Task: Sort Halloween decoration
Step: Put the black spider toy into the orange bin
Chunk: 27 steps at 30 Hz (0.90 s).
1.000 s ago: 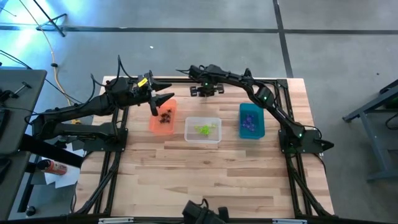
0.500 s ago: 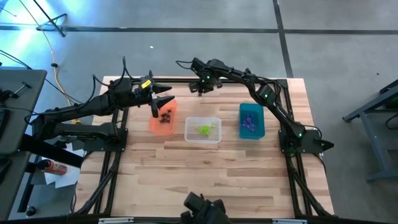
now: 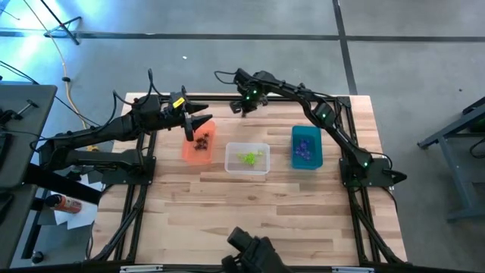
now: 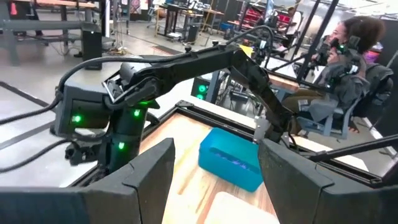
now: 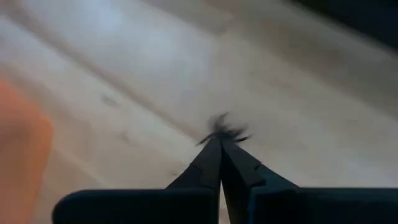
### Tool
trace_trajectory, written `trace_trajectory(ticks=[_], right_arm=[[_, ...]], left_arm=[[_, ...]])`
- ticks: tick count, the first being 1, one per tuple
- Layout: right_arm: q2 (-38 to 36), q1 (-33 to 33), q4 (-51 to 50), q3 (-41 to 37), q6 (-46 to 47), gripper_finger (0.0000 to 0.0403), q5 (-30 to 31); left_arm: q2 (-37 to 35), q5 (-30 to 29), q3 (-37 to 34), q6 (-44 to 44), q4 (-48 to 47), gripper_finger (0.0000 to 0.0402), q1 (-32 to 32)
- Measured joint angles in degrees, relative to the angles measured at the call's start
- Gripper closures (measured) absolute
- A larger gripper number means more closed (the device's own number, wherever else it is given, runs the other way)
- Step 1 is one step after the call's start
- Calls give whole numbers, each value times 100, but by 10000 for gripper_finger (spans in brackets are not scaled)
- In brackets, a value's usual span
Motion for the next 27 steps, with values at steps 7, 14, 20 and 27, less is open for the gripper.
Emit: trace_trajectory(ticks=[7, 14, 20, 27], right_arm=[[239, -209, 7, -9, -310, 399, -544], [235, -215, -190, -9, -667, 402, -728], [200, -293, -451, -12, -1010, 402, -808], [-96, -219, 138, 66, -305, 402, -1505]], left_arm=[[-1, -109, 0, -10, -4, 184, 0], [1, -109, 0, -13, -7, 184, 0], [-1, -109, 0, -8, -9, 184, 0], [1, -221, 0, -4, -7, 184, 0]])
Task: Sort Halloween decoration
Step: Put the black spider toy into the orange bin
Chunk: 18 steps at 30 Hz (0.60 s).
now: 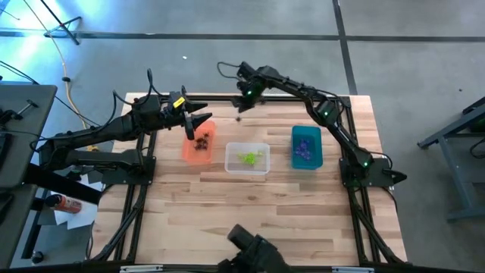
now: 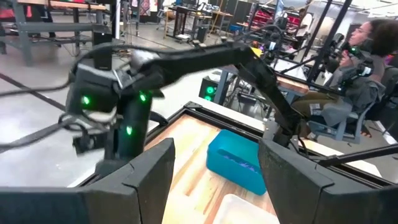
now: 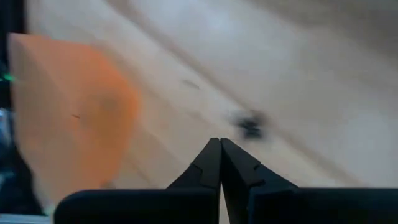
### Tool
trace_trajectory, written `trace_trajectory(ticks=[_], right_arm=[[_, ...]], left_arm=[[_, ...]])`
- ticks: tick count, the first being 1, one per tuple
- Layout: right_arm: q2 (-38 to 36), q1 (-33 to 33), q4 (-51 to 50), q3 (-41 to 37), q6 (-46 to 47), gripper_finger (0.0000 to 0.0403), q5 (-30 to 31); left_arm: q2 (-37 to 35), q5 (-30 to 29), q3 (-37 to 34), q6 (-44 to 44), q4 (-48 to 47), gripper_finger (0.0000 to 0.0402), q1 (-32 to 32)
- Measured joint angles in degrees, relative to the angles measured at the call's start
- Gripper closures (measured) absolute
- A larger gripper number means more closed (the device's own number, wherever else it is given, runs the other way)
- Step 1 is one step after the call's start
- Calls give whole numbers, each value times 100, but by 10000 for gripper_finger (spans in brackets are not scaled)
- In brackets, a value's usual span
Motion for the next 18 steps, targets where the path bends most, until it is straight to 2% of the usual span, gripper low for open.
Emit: trace_trajectory(ticks=[3, 5, 9, 12, 14, 16, 18], right_arm=[[22, 273, 586, -14, 655, 402, -27], [22, 473, 1194, -12, 1039, 402, 299], [84, 793, 1688, -3, 1637, 402, 1990], [168, 851, 1592, -12, 2115, 402, 2857], [164, 880, 1614, -1, 2251, 403, 3004], [140, 930, 1368, 8, 2461, 403, 2905], [144, 1047, 1277, 1, 2225, 403, 2897]], left_arm=[[0, -43, 0, -4, 2, 184, 0], [0, -52, 0, -4, 2, 184, 0], [-1, -57, 0, -150, 4, 184, 0], [0, -52, 0, -151, 6, 184, -9], [-2, -37, -1, -155, 6, 184, -9], [-2, -35, -2, -157, 6, 184, -9], [-2, -32, -2, -151, 6, 184, -9]])
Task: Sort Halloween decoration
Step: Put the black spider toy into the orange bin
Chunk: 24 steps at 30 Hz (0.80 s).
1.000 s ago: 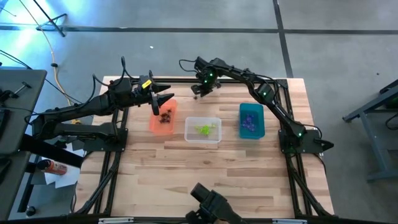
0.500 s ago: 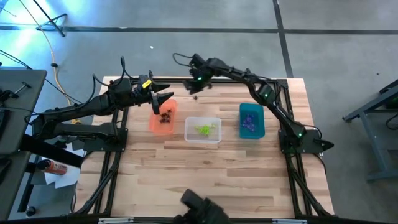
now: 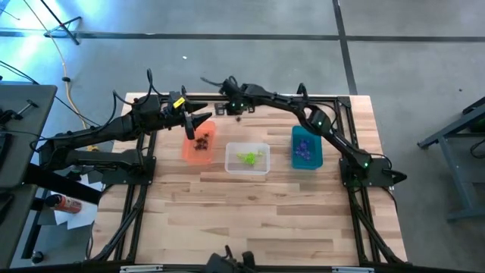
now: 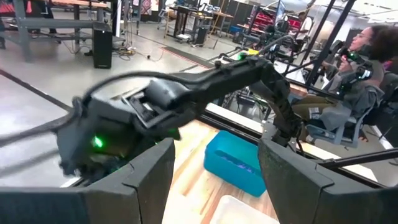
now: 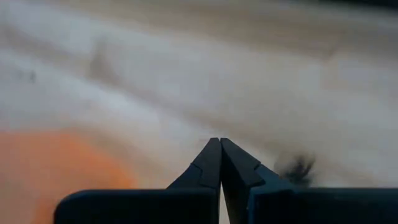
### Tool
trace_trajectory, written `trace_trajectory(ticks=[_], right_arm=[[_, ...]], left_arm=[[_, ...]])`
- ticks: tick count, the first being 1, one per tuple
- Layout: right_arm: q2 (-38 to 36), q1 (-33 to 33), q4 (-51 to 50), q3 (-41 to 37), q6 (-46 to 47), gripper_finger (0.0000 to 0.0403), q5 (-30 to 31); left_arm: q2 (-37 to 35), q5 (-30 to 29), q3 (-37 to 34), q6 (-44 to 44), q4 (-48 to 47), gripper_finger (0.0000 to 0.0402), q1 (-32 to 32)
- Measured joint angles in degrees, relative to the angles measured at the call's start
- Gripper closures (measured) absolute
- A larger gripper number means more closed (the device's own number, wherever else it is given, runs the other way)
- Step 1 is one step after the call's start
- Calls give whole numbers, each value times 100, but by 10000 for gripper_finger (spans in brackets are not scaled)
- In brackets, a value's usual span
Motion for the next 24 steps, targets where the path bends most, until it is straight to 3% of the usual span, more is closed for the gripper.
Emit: trace_trajectory(ticks=[3, 6, 11, 14, 19, 24], right_arm=[[-118, 126, -52, -4, 29, 403, -228], [-426, 206, -112, -3, -509, 403, -364], [-1152, 392, -1761, -52, -1769, 403, 766], [-1720, 416, -2484, -431, -2079, 403, 1463], [-3204, 313, -2006, -2195, -1890, 403, 1791], [-4987, 325, -892, -4468, -970, 403, 1651]], left_arm=[[0, 19, 0, 2, -4, 184, 9], [0, 26, 0, 46, -12, 184, 61], [56, 437, 0, 67, -264, 184, 288], [112, 649, -4, 16, -580, 184, 427], [247, 707, -4, 153, -732, 184, 551], [940, 1325, 172, 151, -897, 190, 738]])
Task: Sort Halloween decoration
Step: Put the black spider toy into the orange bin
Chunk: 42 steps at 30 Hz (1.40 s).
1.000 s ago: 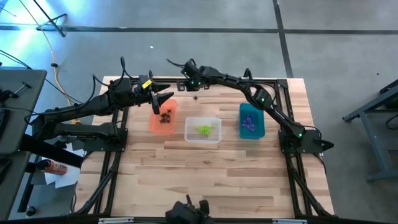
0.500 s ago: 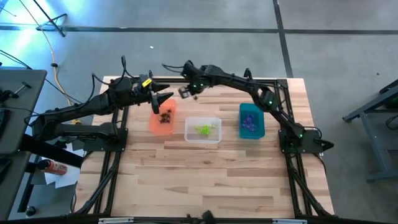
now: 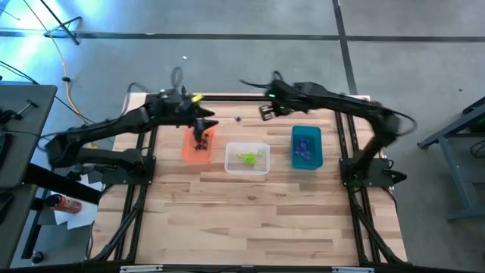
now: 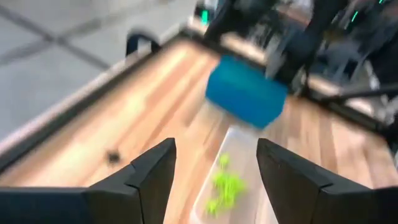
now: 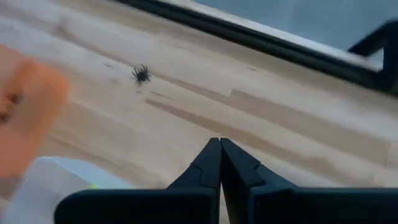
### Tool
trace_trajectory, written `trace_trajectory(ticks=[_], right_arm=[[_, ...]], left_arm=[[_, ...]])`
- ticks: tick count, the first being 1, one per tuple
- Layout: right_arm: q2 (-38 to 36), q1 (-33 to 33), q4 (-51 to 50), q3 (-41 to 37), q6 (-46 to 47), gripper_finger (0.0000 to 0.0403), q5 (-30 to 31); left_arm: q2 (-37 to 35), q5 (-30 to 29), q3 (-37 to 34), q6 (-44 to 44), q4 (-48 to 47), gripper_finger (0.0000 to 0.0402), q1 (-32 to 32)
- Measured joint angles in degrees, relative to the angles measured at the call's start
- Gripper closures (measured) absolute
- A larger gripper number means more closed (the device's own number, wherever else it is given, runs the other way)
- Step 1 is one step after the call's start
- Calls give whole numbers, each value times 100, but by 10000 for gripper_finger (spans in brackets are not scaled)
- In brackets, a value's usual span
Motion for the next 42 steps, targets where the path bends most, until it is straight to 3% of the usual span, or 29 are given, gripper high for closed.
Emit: trace_trajectory(ticks=[8, 15, 20, 23, 34, 42], right_arm=[[-2074, 291, 1406, -2481, 1367, 403, -340], [-2680, 718, 2072, -3470, 2095, 403, -498], [-2628, 936, 2412, -3678, 2143, 403, -736], [-2621, 1036, 2609, -3739, 2236, 403, -743], [-2619, 1128, 2867, -3739, 2289, 403, -683], [-2617, 1103, 3057, -3739, 2277, 403, -558]], left_arm=[[2643, 24, 1551, 657, -785, 223, 172], [4704, 96, 2997, 1013, -1201, 287, 631], [5724, 1410, 3729, 926, -1619, 388, 973], [6150, 2065, 3926, 736, -1667, 393, 1122], [6480, 1359, 4064, 1023, -1821, 401, 1434], [6480, 1383, 4059, 1433, -1903, 401, 1404]])
